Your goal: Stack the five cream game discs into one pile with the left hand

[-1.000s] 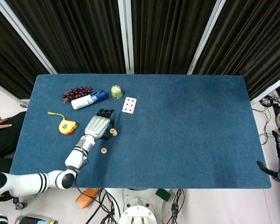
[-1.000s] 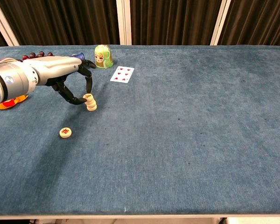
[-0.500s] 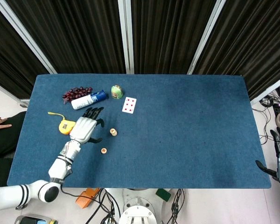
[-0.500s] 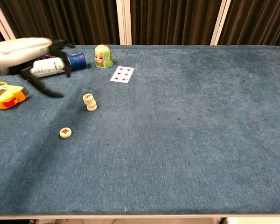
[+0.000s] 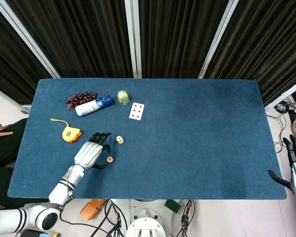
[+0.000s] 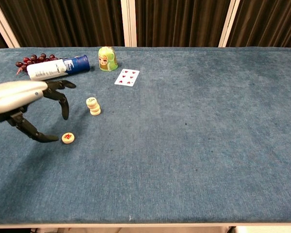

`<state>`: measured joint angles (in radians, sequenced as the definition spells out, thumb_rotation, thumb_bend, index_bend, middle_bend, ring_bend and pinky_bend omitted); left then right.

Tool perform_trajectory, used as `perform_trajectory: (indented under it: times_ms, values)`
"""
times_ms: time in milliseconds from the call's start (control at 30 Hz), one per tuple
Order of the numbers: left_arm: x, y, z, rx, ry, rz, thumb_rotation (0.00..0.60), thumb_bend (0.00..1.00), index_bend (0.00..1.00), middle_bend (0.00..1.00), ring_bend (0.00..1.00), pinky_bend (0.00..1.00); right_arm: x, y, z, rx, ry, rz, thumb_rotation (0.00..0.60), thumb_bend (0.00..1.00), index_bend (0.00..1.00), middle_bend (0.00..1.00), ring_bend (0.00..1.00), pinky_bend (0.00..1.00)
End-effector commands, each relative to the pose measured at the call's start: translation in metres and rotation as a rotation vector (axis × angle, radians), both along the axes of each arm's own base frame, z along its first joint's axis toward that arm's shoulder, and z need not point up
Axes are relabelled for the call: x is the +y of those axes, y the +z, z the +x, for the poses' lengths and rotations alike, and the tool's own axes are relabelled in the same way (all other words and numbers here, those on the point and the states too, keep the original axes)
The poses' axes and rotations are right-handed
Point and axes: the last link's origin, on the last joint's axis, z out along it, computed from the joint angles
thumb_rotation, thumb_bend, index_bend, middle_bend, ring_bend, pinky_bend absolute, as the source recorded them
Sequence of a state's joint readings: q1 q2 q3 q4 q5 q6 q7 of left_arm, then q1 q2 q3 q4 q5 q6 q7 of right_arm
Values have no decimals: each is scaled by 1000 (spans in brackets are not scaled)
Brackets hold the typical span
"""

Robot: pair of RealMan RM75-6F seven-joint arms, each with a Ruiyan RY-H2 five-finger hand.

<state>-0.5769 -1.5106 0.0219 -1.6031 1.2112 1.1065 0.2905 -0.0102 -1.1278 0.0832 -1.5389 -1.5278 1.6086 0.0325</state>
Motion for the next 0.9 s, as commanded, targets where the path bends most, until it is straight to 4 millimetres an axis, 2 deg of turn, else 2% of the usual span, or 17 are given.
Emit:
perform_trajectory:
  times_ms: [33,333,900]
  values:
    - [-2,-9,-1,13,0,-15,600,228,437,0,0,0,1,0,-1,-1,-3,-1,600,238,0,37,0,0]
    - [-1,-18,-2,30,7,-20,600,277,437,0,0,0,0,1,-1,0,-3,-1,600,238,0,37,0,0]
    - [1,-25,-3,57,15,-13,600,279,437,0,0,0,-1,0,-2,-2,-9,2,600,238,0,37,0,0]
